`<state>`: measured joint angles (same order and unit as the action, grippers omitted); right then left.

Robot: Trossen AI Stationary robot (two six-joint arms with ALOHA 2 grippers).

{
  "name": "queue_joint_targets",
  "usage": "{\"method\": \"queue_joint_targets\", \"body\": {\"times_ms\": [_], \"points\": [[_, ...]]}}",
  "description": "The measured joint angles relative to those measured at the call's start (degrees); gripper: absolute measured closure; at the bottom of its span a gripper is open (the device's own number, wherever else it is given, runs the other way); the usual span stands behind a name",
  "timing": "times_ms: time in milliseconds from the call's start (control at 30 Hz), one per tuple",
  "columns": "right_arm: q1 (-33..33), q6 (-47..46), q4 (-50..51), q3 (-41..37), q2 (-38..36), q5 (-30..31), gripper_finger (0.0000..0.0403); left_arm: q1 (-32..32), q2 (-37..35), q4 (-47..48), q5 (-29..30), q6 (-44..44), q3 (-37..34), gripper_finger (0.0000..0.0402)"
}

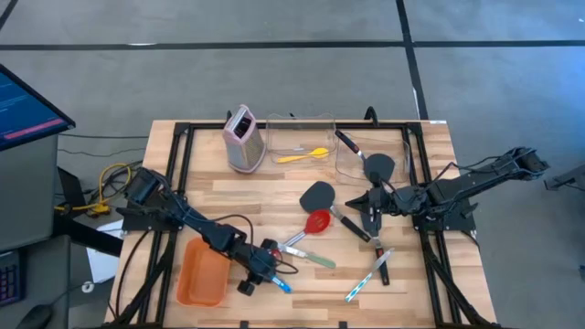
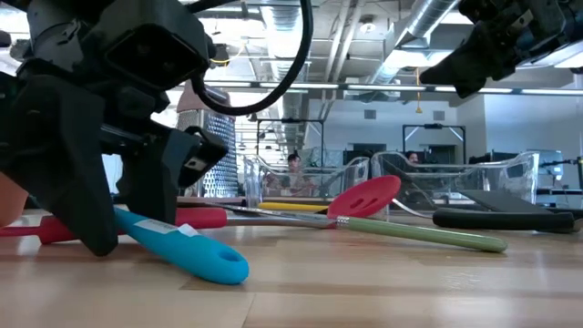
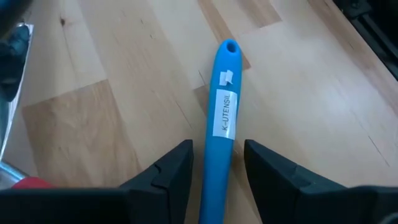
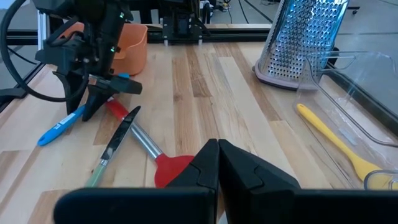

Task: Pick & Place Kitchen Items
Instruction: Put the blue serving spoon into the left transparent bin

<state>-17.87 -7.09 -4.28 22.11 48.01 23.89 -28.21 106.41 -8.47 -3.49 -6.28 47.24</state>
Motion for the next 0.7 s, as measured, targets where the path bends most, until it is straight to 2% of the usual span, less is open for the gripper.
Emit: {"method": "queue_joint_targets", "body": {"times_ms": [433, 567, 700], "points": [[0.0, 0.0, 0.6, 0.0, 0.0, 0.0, 0.0401, 0.0, -1.2, 0.5, 0.2, -6.2, -0.1, 0.0381], [0.0, 0.0, 0.6, 0.0, 0.0, 0.0, 0.0401, -0.1, -4.8, 3.0, -0.5, -11.2, -0.7, 0.0392], [0.0, 0.1, 0.6, 0.0, 0.0, 0.0, 0.0401, -0.1, -11.3, 1.0, -0.4, -13.1, -0.3, 0.0392]]}}
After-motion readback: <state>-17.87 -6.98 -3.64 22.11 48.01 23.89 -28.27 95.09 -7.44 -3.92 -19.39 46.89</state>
